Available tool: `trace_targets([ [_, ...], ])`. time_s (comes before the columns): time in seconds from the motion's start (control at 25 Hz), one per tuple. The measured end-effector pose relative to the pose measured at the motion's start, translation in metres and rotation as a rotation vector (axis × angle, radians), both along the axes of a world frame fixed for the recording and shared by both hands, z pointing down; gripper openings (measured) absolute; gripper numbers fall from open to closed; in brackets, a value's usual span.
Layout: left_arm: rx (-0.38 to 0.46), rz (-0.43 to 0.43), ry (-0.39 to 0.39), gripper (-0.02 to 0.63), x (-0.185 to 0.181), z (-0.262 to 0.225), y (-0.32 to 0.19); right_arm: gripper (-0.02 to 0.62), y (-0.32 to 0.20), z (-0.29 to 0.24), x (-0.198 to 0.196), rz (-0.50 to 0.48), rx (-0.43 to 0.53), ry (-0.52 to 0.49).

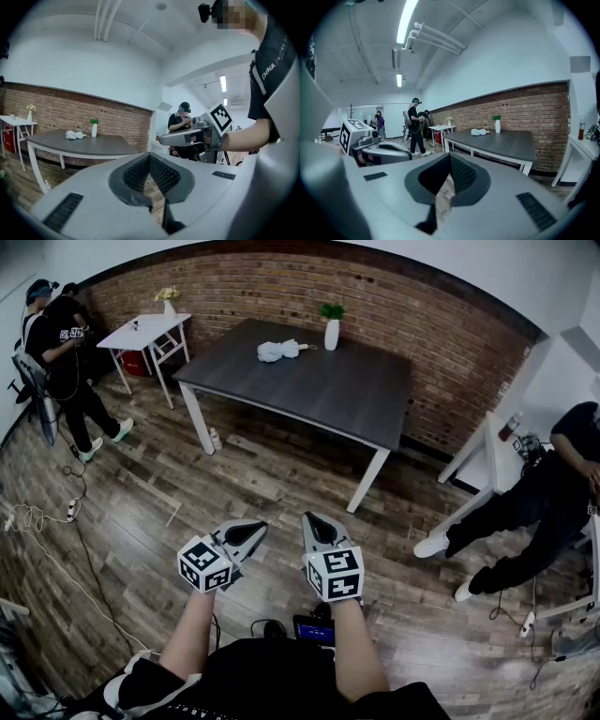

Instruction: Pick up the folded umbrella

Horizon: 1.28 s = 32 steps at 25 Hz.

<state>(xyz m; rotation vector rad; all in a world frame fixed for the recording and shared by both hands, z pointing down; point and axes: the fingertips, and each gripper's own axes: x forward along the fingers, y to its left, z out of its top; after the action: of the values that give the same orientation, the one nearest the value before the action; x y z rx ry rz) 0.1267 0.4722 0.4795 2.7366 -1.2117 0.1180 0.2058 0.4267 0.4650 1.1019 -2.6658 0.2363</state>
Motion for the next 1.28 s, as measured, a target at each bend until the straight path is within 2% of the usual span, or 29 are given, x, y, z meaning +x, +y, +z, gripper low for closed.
trace_targets([
  [0.56, 0.002, 0.004, 0.016, 0.002, 0.000, 0.004, -0.002, 0.008, 0.001, 0.004, 0.002, 0.000, -0.010, -0.016],
  [0.84, -0.012, 0.062, 0.021, 0.002, 0.012, 0.008, -0.001, 0.008, -0.002, 0.010, 0.002, -0.012, -0.030, -0.006],
  [1.12, -0.020, 0.043, 0.011, 0.002, 0.013, 0.013, -0.013, 0.008, -0.013, 0.013, 0.008, -0.015, -0.043, -0.014],
  [1.28, -0.030, 0.027, 0.050, 0.002, 0.014, 0.012, -0.021, 0.008, -0.019, 0.016, 0.010, -0.024, -0.050, -0.012],
])
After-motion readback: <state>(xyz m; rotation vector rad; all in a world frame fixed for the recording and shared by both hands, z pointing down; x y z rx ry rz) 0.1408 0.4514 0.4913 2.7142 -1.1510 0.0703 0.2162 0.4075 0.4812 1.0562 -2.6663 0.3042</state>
